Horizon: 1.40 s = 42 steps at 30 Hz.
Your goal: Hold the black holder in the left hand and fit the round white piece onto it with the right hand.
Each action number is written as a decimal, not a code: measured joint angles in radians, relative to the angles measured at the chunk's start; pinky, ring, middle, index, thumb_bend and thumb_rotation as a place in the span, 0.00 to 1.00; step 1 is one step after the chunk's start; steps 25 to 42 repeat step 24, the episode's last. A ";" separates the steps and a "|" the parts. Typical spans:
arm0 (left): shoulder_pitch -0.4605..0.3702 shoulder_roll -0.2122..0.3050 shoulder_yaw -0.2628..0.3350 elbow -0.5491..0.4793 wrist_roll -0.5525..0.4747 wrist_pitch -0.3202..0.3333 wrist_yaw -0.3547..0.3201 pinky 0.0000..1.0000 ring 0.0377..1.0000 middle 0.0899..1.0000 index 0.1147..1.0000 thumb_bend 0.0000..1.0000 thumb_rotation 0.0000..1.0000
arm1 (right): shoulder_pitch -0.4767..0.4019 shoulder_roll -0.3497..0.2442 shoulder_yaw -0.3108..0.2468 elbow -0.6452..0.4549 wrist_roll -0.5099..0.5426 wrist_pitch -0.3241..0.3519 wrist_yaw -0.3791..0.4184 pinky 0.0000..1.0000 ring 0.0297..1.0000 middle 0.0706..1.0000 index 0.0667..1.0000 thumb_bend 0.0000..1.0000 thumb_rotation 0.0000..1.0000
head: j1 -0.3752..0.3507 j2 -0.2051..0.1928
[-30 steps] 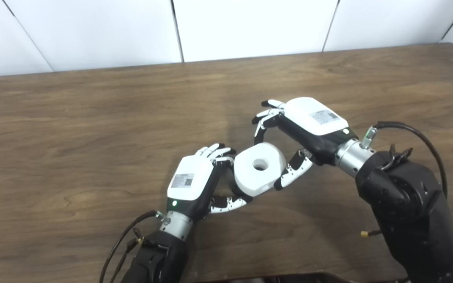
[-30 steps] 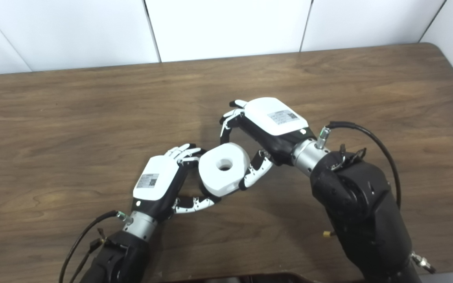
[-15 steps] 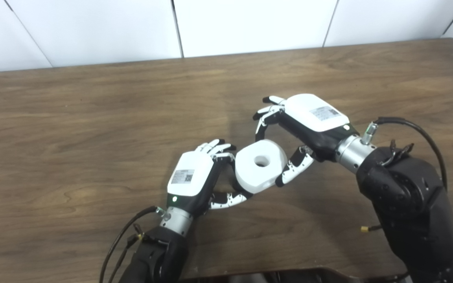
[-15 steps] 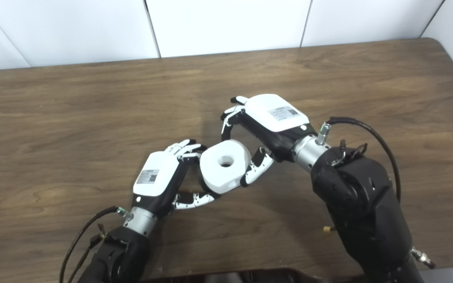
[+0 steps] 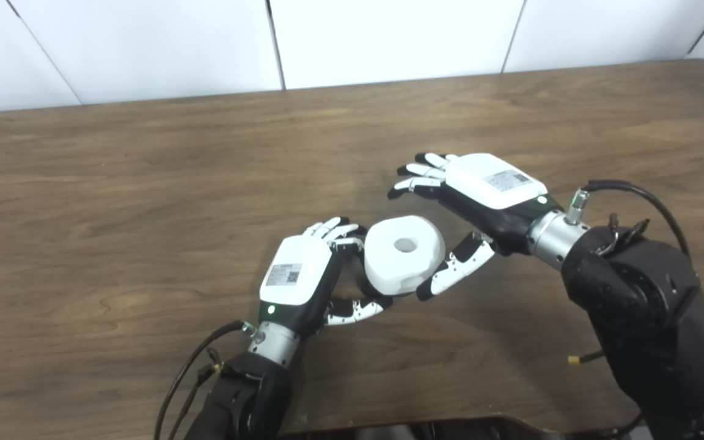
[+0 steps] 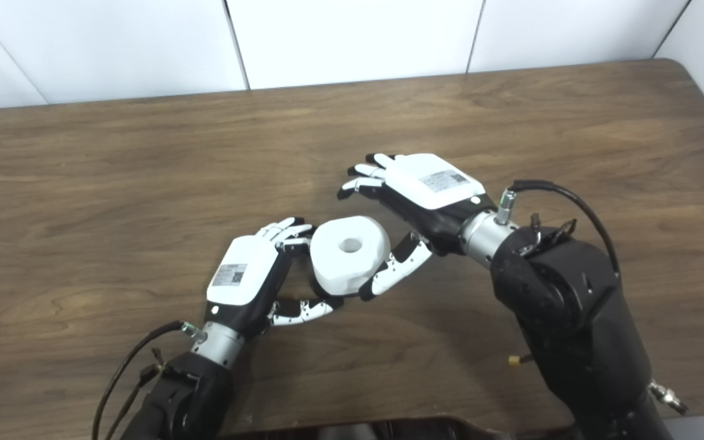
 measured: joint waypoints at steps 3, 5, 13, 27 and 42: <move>0.000 0.000 0.000 0.000 0.000 0.000 0.000 0.87 0.89 0.80 0.42 0.52 0.05 | -0.002 0.000 0.000 -0.001 0.000 0.000 0.007 1.00 1.00 0.97 0.87 1.00 0.49 | 0.000 0.000; 0.000 0.000 0.000 0.000 0.000 0.000 0.000 0.87 0.88 0.80 0.42 0.52 0.05 | -0.002 0.000 0.000 -0.001 0.000 0.000 0.015 1.00 1.00 0.97 0.87 1.00 0.49 | 0.000 0.000; 0.000 0.000 0.000 0.001 0.000 -0.001 0.000 0.88 0.89 0.79 0.42 0.52 0.05 | -0.002 0.000 -0.006 -0.001 0.003 0.002 0.027 1.00 1.00 0.98 0.87 1.00 0.50 | -0.002 -0.002; -0.005 0.002 0.007 0.012 -0.003 -0.006 0.005 0.89 0.89 0.79 0.42 0.52 0.05 | -0.084 -0.003 -0.048 -0.033 0.027 0.112 0.157 1.00 1.00 1.00 0.92 1.00 0.53 | 0.002 -0.015; -0.005 0.002 0.007 0.012 -0.003 -0.006 0.005 0.89 0.89 0.79 0.42 0.52 0.05 | -0.084 -0.003 -0.048 -0.033 0.027 0.112 0.157 1.00 1.00 1.00 0.92 1.00 0.53 | 0.002 -0.015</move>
